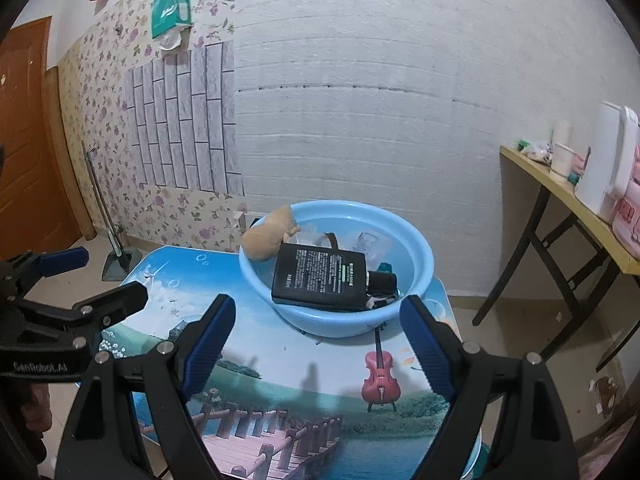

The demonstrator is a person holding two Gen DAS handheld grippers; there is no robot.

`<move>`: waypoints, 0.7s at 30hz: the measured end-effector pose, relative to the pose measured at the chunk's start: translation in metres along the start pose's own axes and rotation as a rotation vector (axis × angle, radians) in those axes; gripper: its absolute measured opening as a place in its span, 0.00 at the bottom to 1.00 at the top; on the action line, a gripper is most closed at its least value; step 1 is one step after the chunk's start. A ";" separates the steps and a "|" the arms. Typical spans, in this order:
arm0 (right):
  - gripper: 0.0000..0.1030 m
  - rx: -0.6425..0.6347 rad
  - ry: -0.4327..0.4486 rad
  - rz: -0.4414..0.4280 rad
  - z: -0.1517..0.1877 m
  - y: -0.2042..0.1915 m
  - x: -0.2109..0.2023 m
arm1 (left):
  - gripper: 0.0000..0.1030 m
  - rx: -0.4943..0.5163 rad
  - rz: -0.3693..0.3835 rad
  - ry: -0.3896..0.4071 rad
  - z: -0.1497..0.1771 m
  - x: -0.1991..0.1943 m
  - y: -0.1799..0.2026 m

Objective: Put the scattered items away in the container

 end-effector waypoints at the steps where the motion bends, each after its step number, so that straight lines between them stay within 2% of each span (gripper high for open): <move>1: 0.84 0.005 -0.003 -0.001 0.000 0.001 0.000 | 1.00 0.001 0.001 -0.002 0.000 0.000 0.000; 21: 0.83 -0.002 -0.003 -0.008 0.003 -0.002 -0.004 | 1.00 0.022 -0.028 -0.012 0.005 0.001 0.001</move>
Point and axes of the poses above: each gripper's, at about its wrist camera, not at the fingertips, and x roughly the way its jaws point, y to its right, z to its underside, the point moved 8 cm from there along x, roughly the way its jaws point, and after that the axes turned 5 degrees about y, right-handed, at the moved point
